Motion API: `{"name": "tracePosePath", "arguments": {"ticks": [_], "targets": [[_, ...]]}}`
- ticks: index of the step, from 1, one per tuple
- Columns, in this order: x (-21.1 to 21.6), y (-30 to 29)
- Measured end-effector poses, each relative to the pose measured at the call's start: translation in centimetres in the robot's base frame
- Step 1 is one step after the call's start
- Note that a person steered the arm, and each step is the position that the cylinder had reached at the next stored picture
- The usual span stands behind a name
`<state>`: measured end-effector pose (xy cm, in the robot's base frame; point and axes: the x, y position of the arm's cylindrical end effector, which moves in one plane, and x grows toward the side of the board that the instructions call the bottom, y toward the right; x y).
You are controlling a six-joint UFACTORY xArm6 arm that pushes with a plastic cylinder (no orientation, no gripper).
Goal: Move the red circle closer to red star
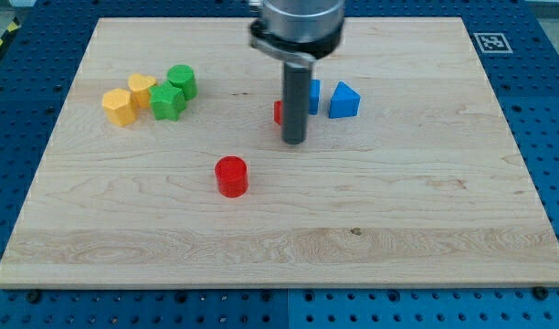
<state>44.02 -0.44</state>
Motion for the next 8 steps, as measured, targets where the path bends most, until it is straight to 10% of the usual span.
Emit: {"name": "tracePosePath", "arguments": {"ticks": [4,8], "targets": [[12.3,-8.9],[7.7,-3.2]]}}
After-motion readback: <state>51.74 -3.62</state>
